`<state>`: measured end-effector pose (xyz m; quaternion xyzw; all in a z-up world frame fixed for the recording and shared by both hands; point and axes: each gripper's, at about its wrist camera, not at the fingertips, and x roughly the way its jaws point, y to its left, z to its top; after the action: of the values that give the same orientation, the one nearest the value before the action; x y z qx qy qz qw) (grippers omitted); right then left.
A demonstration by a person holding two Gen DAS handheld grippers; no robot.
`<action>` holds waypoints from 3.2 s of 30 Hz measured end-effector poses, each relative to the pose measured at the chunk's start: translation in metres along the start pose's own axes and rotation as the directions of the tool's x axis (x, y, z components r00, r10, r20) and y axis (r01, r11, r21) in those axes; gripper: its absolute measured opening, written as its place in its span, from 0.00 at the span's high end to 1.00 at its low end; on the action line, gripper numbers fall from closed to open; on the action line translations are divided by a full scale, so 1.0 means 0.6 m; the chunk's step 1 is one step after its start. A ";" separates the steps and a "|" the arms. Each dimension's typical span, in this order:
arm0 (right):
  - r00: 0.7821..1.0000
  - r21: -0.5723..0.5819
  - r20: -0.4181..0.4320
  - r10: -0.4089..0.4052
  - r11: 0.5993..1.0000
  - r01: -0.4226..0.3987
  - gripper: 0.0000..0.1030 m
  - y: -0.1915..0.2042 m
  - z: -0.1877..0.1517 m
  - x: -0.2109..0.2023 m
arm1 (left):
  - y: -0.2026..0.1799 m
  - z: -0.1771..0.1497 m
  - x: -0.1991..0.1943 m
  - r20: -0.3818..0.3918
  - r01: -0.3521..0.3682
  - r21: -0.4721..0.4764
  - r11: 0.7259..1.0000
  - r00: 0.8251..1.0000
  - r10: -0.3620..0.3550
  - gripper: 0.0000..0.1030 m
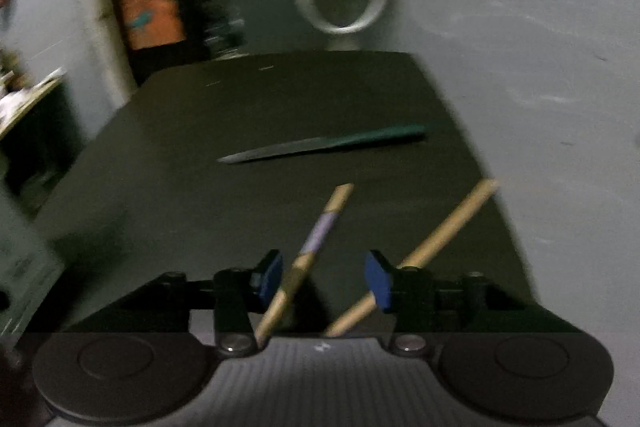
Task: Organize utensils
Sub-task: 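Gather the two chopsticks together between the right tool's fingers, then close the right tool on the pair of wooden chopsticks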
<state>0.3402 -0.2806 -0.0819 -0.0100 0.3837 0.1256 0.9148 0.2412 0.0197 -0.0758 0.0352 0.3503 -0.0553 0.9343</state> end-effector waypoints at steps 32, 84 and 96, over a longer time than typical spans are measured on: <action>0.996 0.237 -0.083 0.041 0.971 -0.020 0.92 -0.019 -0.032 -0.020 | 0.001 -0.002 0.002 -0.001 0.006 0.003 1.000 1.000 -0.006 0.26; 0.964 -0.128 -0.259 0.054 0.988 -0.089 0.67 0.058 0.025 0.027 | 0.003 -0.003 0.008 -0.004 0.019 0.002 1.000 1.000 -0.019 0.24; 0.961 -0.166 -0.273 0.043 0.982 -0.091 0.86 0.066 0.033 0.031 | 0.003 -0.003 0.008 -0.004 0.020 0.001 1.000 1.000 -0.020 0.24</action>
<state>0.3572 -0.2357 -0.0782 -0.0950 0.4916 0.1874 0.8451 0.2437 0.0212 -0.0803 0.0324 0.3526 -0.0649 0.9329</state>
